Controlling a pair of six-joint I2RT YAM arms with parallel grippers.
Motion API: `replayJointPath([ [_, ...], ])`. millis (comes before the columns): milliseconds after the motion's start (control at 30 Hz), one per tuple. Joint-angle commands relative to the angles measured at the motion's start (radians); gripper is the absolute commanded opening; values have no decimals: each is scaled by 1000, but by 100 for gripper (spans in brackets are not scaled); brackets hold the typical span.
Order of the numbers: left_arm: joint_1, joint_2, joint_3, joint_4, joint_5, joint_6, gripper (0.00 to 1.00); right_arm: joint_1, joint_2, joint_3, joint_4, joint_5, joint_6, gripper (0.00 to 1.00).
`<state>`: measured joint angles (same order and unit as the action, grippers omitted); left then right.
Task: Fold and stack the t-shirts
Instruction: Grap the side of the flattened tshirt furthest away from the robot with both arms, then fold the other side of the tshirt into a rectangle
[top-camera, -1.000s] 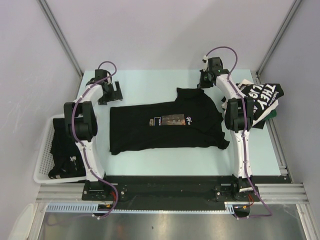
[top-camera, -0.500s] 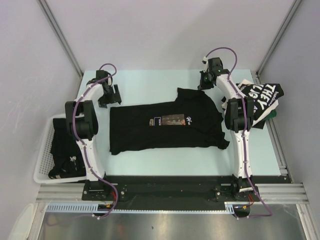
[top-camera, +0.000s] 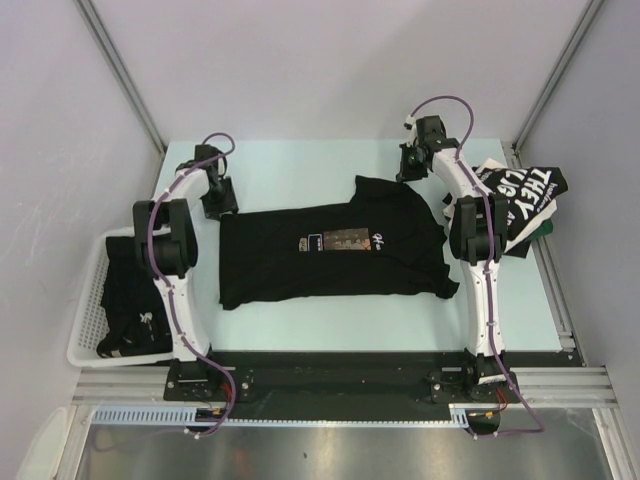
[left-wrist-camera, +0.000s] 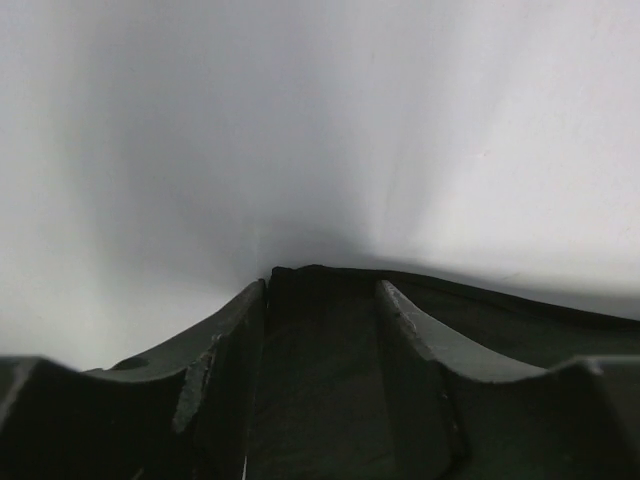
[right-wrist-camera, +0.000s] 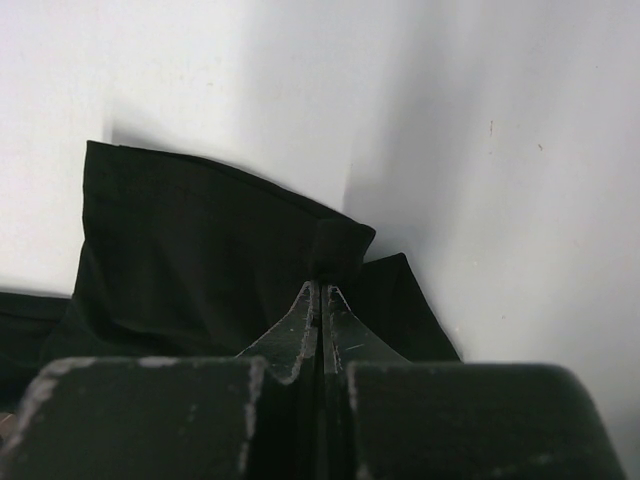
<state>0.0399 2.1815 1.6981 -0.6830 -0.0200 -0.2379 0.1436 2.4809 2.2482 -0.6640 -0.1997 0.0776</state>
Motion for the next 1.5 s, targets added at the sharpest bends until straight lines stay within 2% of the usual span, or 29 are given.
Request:
replayJointPath([
  [0,3,21,41,14,8,-12,49,-4,-68,36,-22,-9,-24,0],
  [267,3,44,86,16,-14,-3,34,-7,-74,28,-36,16,-41,0],
  [367,3,52,103,7,-20,0,24,-9,-73,30,-37,37,-41,0],
  [400,5,55,109,-1,-23,2,15,-9,-71,30,-37,49,-36,0],
  [467,3,63,124,-12,-24,2,8,-9,-70,36,-43,86,-38,0],
  [500,5,64,127,-22,-29,2,0,-10,-66,39,-46,98,-38,0],
  [733,3,46,135,-62,-29,2,0,-10,-88,39,-49,183,-45,0],
  [1067,2,-35,158,-119,6,31,0,-10,-189,13,-48,200,-47,0],
  [1300,3,-74,189,-191,41,57,0,-12,-244,-24,-109,232,-47,0],
  [1467,0,-117,155,-228,75,64,0,-12,-273,-68,-157,241,-42,0],
])
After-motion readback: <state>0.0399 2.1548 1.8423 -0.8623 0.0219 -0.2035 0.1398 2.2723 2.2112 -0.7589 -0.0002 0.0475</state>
